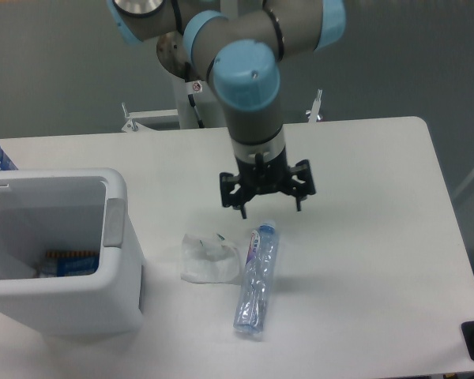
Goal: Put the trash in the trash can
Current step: 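Move the open gripper over the crumpled white tissue and lower it, then close the gripper on the crumpled white tissue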
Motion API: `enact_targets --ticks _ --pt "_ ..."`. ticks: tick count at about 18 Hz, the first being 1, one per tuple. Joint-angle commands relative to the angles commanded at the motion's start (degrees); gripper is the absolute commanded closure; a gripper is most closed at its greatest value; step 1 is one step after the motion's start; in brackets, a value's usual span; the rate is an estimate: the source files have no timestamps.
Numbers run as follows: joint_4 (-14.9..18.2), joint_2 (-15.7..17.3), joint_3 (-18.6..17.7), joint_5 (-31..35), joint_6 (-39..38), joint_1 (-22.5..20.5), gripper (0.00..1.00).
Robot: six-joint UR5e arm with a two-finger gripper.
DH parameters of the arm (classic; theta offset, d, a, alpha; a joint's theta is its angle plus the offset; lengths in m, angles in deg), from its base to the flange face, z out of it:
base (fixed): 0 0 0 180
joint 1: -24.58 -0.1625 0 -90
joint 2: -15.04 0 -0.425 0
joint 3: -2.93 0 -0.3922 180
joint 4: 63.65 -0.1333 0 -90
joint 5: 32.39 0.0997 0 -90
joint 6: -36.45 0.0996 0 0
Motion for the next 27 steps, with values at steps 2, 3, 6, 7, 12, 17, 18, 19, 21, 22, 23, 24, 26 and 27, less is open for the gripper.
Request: enact_targets --ticks 2,3,6,7,12,17,18,19,21,22,23,24,26,27 --pt "0.00 -1.49 -0.09 -2.19 -3.26 1.58 0.00" --pt "0.26 -2.02 -0.17 -3.16 -3.88 1.67 0.00" --pt "0.09 -3.69 -0.97 -4.22 -6.25 2.37 0.00" --pt "-0.17 -4.66 -0.88 -4.22 -6.78 2.90 0.00" --pt "-0.26 -8.26 -0.44 -3.61 -10.83 4.22 0.00" --pt "-0.26 -9.94 -0.88 -3.26 -12.41 4.66 0.00" --pt "-0.26 -10.03 -0.97 -3.25 -12.41 4.66 0.00" --pt "-0.26 -10.11 -0.97 -3.25 -12.50 4.84 0.00" --pt "-0.26 -10.11 -1.05 -3.34 -12.50 4.93 0.00" --pt "-0.26 -10.11 -1.14 -3.25 -12.50 5.01 0.00" --pt "-0.26 -10.20 -1.32 -3.25 -12.50 5.10 0.00" --pt "-0.18 -10.29 -1.32 -3.25 -12.50 5.10 0.04" --pt "-0.26 -10.29 -1.58 -3.25 -12.50 5.10 0.17" --pt "-0.26 -10.38 -1.67 -3.25 -12.50 5.10 0.20"
